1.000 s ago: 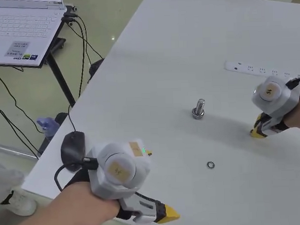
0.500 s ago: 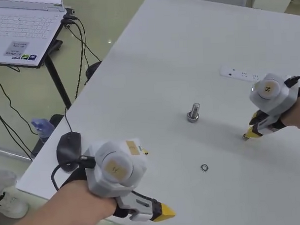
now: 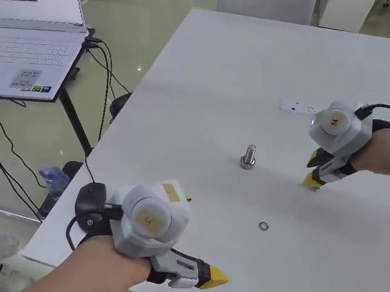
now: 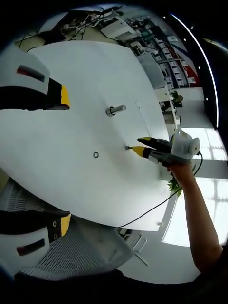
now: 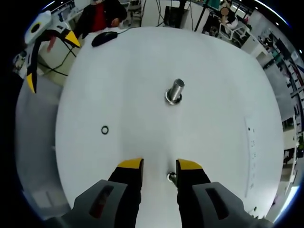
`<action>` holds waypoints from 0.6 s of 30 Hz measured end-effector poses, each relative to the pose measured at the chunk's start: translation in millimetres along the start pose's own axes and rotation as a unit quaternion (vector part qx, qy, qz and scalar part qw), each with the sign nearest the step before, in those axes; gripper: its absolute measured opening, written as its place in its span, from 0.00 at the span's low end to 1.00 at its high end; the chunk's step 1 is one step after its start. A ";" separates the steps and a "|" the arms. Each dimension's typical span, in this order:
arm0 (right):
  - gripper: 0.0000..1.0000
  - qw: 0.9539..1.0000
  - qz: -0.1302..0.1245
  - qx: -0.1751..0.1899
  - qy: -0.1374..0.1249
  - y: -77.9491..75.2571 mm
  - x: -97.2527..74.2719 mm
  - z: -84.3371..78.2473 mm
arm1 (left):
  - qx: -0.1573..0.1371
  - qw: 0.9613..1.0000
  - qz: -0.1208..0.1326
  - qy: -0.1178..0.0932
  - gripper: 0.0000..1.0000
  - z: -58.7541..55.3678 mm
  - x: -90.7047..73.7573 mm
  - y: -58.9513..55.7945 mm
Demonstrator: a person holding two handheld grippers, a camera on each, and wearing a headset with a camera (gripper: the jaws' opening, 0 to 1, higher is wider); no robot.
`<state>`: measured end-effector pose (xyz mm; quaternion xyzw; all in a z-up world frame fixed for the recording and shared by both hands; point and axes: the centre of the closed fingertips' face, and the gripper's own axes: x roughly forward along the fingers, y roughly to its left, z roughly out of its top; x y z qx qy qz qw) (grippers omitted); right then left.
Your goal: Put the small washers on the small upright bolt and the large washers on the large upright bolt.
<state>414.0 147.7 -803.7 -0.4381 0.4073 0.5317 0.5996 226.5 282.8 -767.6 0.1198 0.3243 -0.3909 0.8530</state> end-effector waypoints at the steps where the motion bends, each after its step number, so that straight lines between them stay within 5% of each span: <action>1: 0.29 1.000 0.001 -0.001 -0.001 2.3 0.3 1.9 | 0.001 1.000 0.000 0.000 0.87 -0.1 -0.2 -0.6; 18: 0.30 0.999 0.022 -0.023 -0.021 48.0 4.0 33.8 | 0.001 1.000 -0.001 -0.011 0.87 2.9 -2.1 -7.7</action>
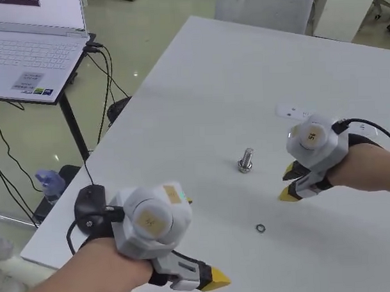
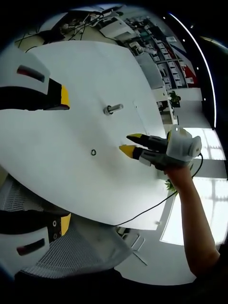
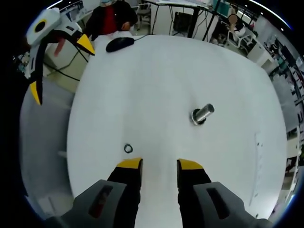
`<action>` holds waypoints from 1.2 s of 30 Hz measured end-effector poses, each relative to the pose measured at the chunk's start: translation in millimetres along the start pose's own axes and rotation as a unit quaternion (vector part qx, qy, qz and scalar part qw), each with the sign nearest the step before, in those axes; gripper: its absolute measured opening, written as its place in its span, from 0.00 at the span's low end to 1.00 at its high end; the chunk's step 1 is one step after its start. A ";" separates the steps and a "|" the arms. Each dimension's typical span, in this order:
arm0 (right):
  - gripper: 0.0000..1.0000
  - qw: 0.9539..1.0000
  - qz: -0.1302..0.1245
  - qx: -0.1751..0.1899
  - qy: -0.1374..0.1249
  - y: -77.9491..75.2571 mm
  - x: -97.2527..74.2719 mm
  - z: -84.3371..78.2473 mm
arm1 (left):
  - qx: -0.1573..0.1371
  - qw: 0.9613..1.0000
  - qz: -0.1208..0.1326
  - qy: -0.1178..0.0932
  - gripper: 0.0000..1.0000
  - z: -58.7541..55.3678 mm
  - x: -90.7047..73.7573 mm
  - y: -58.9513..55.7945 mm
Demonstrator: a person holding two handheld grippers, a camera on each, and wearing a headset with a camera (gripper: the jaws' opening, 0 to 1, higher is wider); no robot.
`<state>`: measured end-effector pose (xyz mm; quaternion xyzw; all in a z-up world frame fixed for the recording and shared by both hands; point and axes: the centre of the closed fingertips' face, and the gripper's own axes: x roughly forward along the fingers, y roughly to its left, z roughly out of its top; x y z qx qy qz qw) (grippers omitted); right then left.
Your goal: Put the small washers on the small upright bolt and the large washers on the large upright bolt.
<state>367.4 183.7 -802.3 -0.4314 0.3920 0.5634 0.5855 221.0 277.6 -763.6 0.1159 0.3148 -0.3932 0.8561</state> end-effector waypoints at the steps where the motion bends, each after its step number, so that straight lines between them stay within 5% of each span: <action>1: 0.30 1.000 0.001 -0.002 0.000 1.9 0.4 0.9 | 0.001 1.000 -0.002 0.001 0.87 -0.6 0.5 -2.0; 16: 0.30 0.999 0.027 -0.025 -0.002 31.6 21.9 -0.1 | 0.018 1.000 -0.005 0.007 0.86 0.3 2.0 -3.8; 36: 0.27 0.999 0.041 -0.033 0.005 49.0 65.9 -10.5 | 0.005 1.000 -0.009 0.004 0.86 -3.6 2.3 -8.4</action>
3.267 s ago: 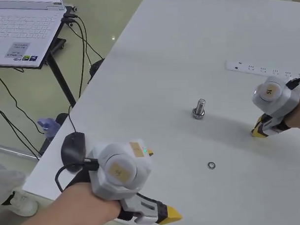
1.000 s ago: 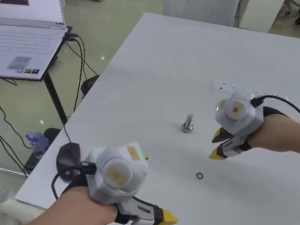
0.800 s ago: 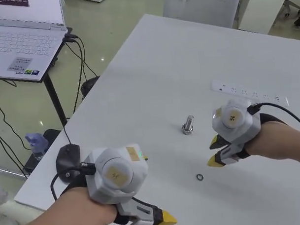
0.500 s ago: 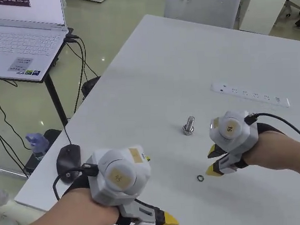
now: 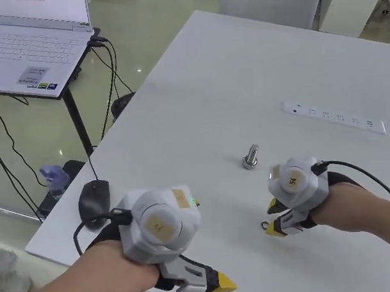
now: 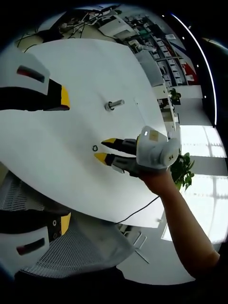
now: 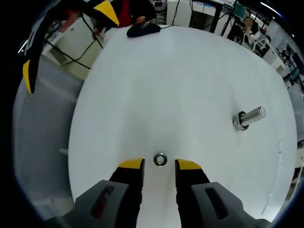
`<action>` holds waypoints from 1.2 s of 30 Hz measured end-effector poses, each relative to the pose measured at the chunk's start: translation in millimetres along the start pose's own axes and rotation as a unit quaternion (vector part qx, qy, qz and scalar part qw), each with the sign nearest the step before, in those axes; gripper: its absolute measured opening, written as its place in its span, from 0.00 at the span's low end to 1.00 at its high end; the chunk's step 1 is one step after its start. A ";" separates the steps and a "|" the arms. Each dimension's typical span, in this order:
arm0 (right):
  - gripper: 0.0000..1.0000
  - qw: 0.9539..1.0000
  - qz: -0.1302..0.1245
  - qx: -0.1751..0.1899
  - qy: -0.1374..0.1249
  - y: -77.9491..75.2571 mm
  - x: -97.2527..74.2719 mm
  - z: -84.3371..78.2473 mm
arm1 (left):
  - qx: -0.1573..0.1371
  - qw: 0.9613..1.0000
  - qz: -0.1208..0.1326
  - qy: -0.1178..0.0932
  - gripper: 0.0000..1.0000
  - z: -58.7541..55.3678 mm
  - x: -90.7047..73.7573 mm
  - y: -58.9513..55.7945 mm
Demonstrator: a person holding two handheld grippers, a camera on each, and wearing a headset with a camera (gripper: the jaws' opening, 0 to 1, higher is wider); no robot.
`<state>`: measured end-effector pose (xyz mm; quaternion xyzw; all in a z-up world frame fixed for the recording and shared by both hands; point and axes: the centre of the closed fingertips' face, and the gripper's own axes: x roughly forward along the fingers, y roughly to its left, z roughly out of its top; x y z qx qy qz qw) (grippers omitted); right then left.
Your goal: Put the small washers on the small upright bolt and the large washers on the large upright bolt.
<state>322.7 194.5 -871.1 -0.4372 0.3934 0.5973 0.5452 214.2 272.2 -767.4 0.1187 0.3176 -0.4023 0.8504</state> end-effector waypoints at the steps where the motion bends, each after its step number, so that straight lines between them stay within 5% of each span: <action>1: 0.27 1.000 -0.001 -0.001 0.001 -0.6 1.0 -0.6 | 0.001 1.000 0.000 0.001 0.86 -0.7 -0.3 -0.1; 20: 0.23 1.000 0.000 -0.016 0.013 1.4 8.8 -2.8 | -0.003 1.000 0.001 0.011 0.83 -6.6 1.6 2.6; 32: 0.15 0.998 0.000 -0.033 0.059 2.1 10.5 -2.4 | -0.003 1.000 0.001 0.013 0.83 -11.4 2.0 1.3; 36: 0.14 0.998 0.001 -0.030 0.053 1.0 10.2 -3.3 | -0.006 1.000 0.001 0.007 0.82 -8.4 0.8 1.5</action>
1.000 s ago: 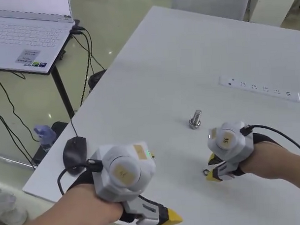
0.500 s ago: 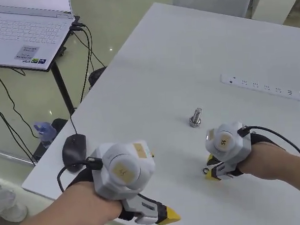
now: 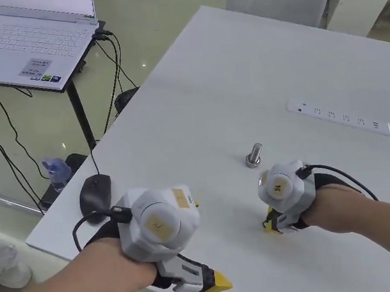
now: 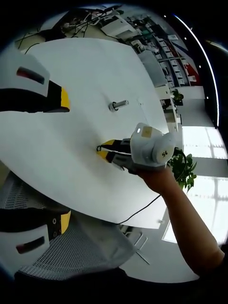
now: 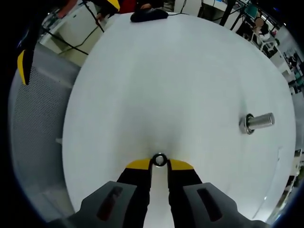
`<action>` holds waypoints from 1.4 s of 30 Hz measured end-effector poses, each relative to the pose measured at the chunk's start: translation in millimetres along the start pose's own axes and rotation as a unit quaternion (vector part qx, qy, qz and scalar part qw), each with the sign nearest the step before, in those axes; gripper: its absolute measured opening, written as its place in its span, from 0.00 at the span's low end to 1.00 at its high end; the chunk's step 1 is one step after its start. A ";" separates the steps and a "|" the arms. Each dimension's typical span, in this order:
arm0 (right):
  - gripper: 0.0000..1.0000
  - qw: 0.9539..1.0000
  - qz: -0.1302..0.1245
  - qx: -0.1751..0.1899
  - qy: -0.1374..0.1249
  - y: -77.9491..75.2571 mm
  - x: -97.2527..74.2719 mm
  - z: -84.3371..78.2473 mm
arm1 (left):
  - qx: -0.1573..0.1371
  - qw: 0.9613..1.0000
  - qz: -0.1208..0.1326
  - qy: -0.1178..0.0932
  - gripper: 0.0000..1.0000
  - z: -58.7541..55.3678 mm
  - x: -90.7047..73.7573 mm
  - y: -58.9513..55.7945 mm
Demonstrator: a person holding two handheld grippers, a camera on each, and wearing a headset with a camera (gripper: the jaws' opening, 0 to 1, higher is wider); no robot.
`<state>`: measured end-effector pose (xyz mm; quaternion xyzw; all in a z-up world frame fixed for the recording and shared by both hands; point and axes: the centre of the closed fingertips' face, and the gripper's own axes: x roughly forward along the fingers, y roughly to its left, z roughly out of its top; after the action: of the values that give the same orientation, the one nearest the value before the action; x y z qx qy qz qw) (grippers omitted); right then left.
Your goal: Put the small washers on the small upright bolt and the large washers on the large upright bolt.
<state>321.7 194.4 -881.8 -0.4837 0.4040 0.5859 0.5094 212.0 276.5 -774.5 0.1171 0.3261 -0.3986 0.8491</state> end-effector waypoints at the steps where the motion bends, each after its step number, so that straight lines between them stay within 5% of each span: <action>1: 0.14 1.000 0.000 0.002 -0.001 -0.1 0.1 0.1 | 0.000 1.000 0.000 0.001 0.82 -0.2 0.4 0.2; 21: 0.13 0.999 -0.008 0.041 -0.018 -6.6 -11.5 -8.8 | 0.000 1.000 -0.002 0.005 0.80 -2.6 0.7 -1.6; 34: 0.13 0.995 -0.035 0.097 -0.012 -23.1 -52.0 -65.4 | -0.009 1.000 -0.008 -0.016 0.83 8.2 4.8 0.5; 42: 0.13 0.990 -0.050 0.129 -0.002 -40.4 -79.7 -102.9 | 0.008 1.000 -0.011 -0.006 0.83 6.2 9.1 2.0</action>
<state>378.7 84.8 -824.2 -0.4323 0.4505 0.5036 0.5971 220.7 269.6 -775.8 0.1183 0.3190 -0.4114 0.8456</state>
